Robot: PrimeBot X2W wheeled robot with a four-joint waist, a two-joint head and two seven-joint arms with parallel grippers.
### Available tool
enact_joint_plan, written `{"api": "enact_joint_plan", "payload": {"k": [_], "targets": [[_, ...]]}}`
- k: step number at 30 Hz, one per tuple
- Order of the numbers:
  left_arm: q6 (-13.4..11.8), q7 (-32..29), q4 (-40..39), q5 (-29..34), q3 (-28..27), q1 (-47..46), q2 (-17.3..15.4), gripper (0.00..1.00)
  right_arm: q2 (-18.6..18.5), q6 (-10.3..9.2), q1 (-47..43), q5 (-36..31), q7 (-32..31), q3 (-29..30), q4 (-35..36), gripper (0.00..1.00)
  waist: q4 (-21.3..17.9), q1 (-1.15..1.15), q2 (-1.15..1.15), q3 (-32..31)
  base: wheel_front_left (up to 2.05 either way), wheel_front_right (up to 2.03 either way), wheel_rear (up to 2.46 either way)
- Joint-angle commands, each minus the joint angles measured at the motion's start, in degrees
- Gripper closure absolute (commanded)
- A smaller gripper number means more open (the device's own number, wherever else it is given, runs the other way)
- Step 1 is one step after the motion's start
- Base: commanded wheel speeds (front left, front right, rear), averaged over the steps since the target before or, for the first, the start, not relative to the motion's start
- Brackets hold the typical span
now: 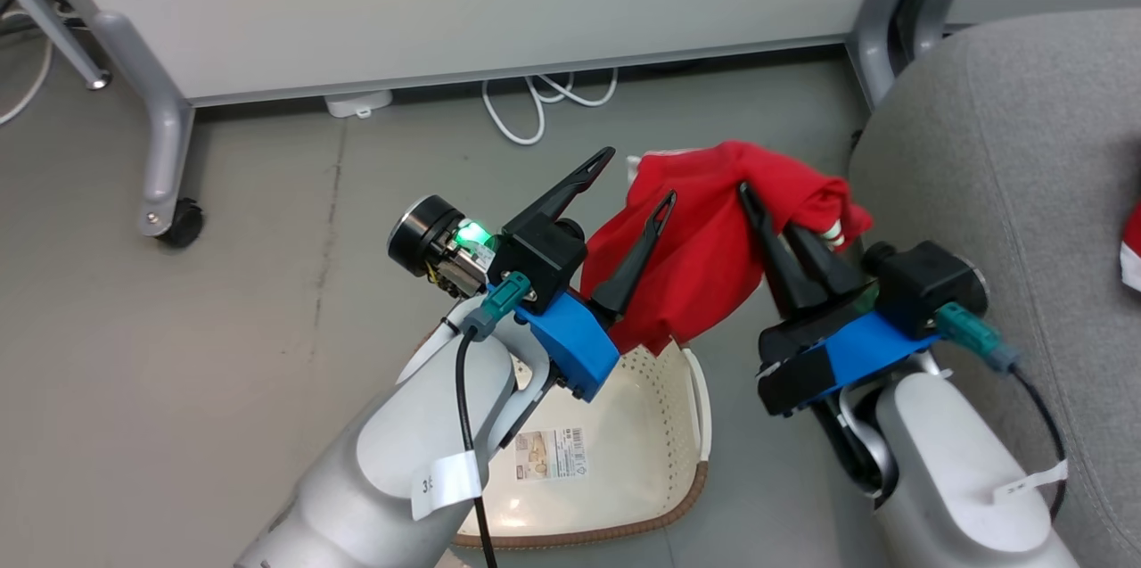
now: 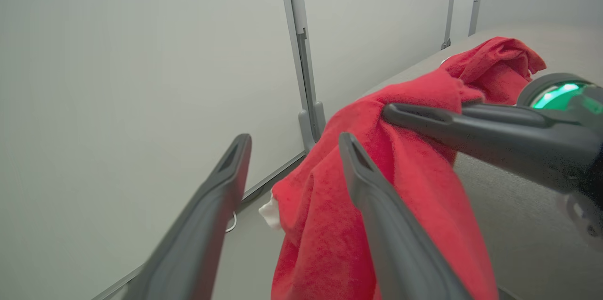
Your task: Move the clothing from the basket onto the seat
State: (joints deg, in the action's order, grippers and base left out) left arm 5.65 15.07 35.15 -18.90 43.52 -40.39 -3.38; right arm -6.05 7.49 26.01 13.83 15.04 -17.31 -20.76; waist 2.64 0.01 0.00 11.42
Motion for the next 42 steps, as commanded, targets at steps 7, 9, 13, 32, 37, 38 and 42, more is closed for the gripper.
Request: {"api": "enact_joint_plan", "payload": {"k": [7, 9, 13, 32, 37, 38, 42], "targets": [[0.46, 0.15, -0.61, 0.97, -0.11, -0.95, -0.79, 0.0, -1.23, 0.01, 1.76, -0.81, 0.22, 4.76, 2.25, 1.0, -4.32, -0.01, 0.0, 3.34, 0.0, 0.0, 0.0], [0.67, 0.15, -0.96, 1.27, 0.1, -1.03, -0.92, 0.0, -1.65, 0.01, 1.66, -0.99, 0.22, 6.23, 2.69, 1.0, -5.39, -0.01, 0.0, 4.06, 0.0, 0.0, 0.0], [0.94, 0.15, -1.59, 1.74, 0.55, -0.83, -1.07, 0.0, -1.91, 0.01, 0.94, -1.58, 0.22, 8.8, 4.05, 1.0, -7.76, -0.01, 0.0, 5.4, 0.0, 0.0, 0.0], [1.64, 0.15, -1.0, 2.94, 4.75, -0.73, -0.8, 0.0, -0.76, 0.01, -6.74, -3.27, 0.22, 18.32, 10.15, 1.0, -17.53, -0.01, 0.0, 8.86, 0.0, 0.0, 0.0], [1.74, 0.15, -0.77, 2.78, 5.24, -0.77, -0.63, 0.0, -0.8, 0.01, -8.05, -3.2, 0.22, 18.91, 10.83, 1.0, -18.14, -0.01, 0.0, 9.0, 0.0, 0.0, 0.0], [1.75, 0.15, -0.78, 2.75, 5.28, -0.79, -0.61, 0.0, -0.75, 0.01, -8.37, -3.21, 0.22, 18.91, 10.91, 1.0, -18.25, -0.01, 0.0, 9.01, 0.0, 0.0, 0.0], [1.8, 0.15, -0.84, 2.73, 5.33, -1.13, -0.54, 0.0, -0.59, 0.01, -8.54, -3.25, 0.22, 19.13, 11.12, 1.0, -18.33, -0.01, 0.0, 9.05, 0.0, 0.0, 0.0]]}}
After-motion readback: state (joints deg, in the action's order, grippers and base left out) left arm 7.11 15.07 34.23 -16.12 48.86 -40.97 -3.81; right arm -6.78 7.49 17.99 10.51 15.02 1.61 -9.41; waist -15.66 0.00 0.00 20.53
